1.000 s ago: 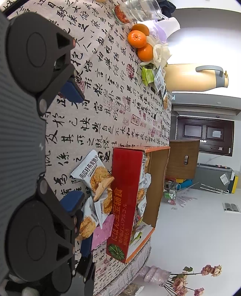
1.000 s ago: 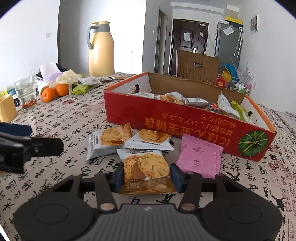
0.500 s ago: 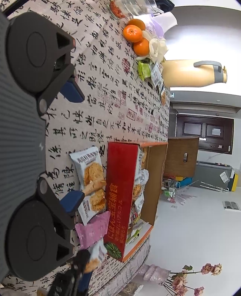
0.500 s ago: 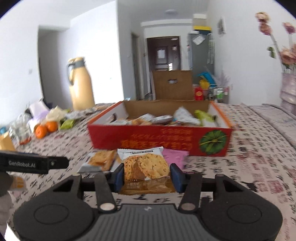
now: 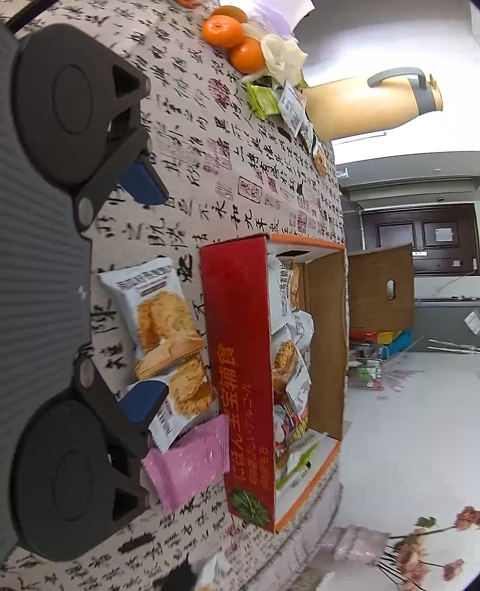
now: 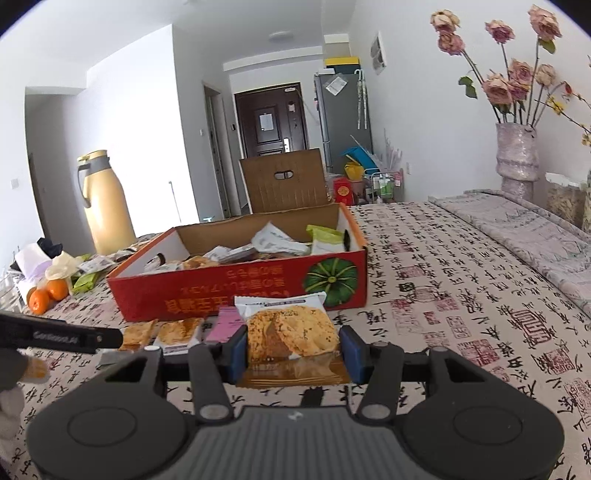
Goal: Organize snacks
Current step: 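Grasp a white cracker packet with the left tool while the right tool holds its packet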
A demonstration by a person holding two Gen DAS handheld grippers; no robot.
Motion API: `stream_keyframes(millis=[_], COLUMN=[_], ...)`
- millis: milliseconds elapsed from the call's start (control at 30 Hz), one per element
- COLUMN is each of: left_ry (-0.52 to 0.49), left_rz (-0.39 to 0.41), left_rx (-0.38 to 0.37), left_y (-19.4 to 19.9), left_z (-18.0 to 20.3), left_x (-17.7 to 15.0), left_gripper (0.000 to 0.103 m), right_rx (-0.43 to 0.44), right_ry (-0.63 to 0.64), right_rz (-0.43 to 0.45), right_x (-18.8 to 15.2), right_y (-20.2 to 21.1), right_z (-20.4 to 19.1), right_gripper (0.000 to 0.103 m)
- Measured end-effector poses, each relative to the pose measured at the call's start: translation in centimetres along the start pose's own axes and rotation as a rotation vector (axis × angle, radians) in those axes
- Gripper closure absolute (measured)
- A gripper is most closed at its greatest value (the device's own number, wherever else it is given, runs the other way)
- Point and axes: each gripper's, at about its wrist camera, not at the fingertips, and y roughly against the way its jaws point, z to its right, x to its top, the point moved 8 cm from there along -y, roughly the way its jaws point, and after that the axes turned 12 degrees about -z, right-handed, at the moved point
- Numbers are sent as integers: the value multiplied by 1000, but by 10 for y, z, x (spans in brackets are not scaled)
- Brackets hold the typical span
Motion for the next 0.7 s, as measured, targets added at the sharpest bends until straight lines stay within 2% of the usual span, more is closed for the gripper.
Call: stream_keyframes(millis=[167,267,533,700], left_ry=[-39,-70,-107,-125], left_rz=[-72,-80,-103,-110], left_rx=[26,46,23,-24], left_y=[-25,-29,-37,-45], left_z=[0,-3,-7,0], left_x=[7,4,4,5], left_gripper=[0,0,0,0], right_rx=[-9,-13,-38,-39], right_ry=[-31,-37,-63,-52], right_rz=[-1,0,-8,-16], right_x=[-1,0,0,1], right_y=[-3,-3,-9,-12], right_z=[14,18,28,25], right_gripper=[53,53,53,53])
